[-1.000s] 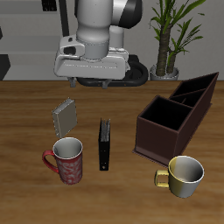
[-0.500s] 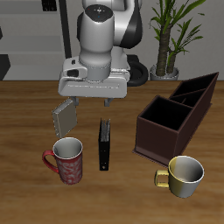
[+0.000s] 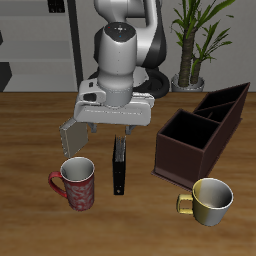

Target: Place the black book into the left desk caddy's right compartment

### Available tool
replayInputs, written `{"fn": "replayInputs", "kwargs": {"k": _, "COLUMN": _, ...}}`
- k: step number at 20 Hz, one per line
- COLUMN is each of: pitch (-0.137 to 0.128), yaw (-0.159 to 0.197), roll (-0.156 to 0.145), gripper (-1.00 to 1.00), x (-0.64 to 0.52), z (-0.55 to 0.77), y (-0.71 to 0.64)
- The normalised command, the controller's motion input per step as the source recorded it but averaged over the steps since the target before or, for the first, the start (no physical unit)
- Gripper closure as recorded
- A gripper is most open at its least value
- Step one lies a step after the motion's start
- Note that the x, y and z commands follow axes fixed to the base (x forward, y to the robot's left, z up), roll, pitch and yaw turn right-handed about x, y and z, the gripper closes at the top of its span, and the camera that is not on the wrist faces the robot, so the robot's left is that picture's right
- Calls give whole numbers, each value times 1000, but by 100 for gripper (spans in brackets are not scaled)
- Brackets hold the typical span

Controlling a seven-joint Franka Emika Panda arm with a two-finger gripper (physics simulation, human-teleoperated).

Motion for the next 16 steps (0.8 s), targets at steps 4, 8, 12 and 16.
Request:
{"fn": "replayInputs", "kwargs": {"k": 4, "pitch": 38, "yaw": -47, "roll": 25, "gripper": -100, "x": 75, "z": -406, "y": 133}}
{"fn": "replayInputs", "kwargs": {"k": 8, "pitch": 30, "yaw": 15, "roll": 30, "gripper": -100, "x": 49, "z": -357, "y": 94}}
{"fn": "replayInputs", "kwargs": {"k": 12, "pitch": 33, "yaw": 9, "roll": 8, "gripper": -100, "x": 40, "z": -383, "y": 35}}
{"fn": "replayInputs", "kwargs": {"k": 16, "pitch": 33, "yaw": 19, "roll": 17, "gripper": 100, "x": 37, "z": -313, "y": -4}}
